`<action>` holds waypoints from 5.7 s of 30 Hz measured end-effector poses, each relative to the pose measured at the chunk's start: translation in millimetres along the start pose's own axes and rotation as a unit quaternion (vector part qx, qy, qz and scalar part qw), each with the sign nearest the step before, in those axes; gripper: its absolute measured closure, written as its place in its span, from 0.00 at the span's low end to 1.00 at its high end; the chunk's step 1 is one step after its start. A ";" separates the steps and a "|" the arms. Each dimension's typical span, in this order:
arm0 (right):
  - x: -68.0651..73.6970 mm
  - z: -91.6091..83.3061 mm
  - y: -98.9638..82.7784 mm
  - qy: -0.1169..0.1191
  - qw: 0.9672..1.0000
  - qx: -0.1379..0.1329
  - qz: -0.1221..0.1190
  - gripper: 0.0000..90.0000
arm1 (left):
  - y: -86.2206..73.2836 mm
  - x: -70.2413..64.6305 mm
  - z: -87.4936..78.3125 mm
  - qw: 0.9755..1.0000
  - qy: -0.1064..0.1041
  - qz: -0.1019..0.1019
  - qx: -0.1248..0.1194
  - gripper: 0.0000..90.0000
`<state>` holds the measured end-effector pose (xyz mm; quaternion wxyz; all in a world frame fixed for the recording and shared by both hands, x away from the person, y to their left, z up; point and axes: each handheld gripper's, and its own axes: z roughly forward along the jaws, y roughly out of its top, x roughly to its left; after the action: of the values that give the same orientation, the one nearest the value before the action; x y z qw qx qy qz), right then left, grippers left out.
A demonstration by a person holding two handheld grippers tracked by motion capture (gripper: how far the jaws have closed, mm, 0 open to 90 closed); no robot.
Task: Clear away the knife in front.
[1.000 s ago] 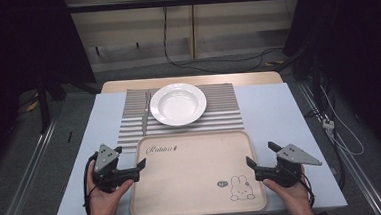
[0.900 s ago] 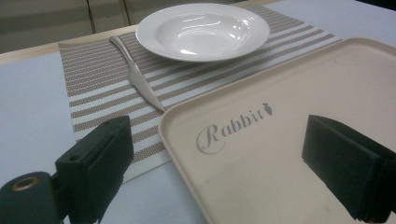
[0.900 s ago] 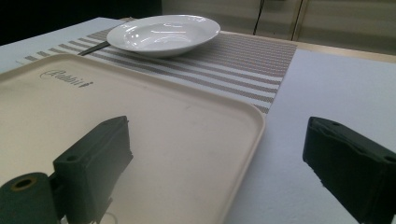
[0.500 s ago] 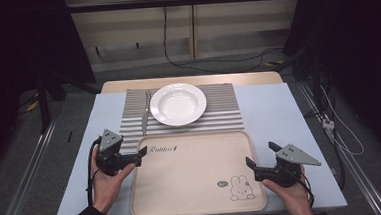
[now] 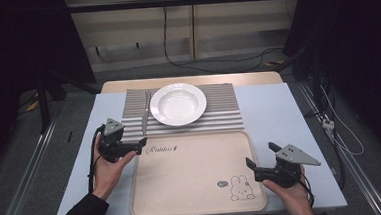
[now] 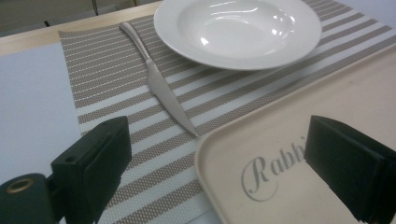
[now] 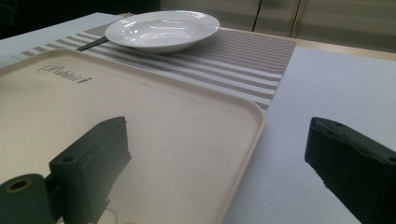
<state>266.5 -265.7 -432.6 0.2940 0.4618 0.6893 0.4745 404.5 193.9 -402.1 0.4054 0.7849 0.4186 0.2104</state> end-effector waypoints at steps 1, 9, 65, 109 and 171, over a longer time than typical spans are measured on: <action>0.1 0.1 0.0 0.000 1.000 0.000 0.000 0.07 | 2.0 1.9 1.7 1.000 0.000 -0.005 -0.002 0.07; 0.3 0.4 0.0 0.001 1.000 0.001 -0.003 0.07 | 20.8 13.2 13.4 1.000 -0.005 -0.013 0.014 0.08; -2.2 2.1 -2.5 0.004 1.000 0.013 0.005 0.08 | 91.2 89.8 159.0 0.992 0.068 -0.043 0.098 0.39; -0.9 4.2 -3.1 0.005 1.000 0.024 -0.004 0.08 | 88.6 80.6 191.8 0.979 0.039 -0.088 0.180 0.83; 0.9 3.9 -2.7 0.003 1.000 0.027 -0.008 0.08 | 109.9 83.1 151.0 0.974 0.045 -0.098 0.200 0.88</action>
<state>268.5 -263.7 -436.5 0.2833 0.4622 0.7065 0.4550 605.8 158.0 -401.5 0.2394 0.7949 0.5452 0.1169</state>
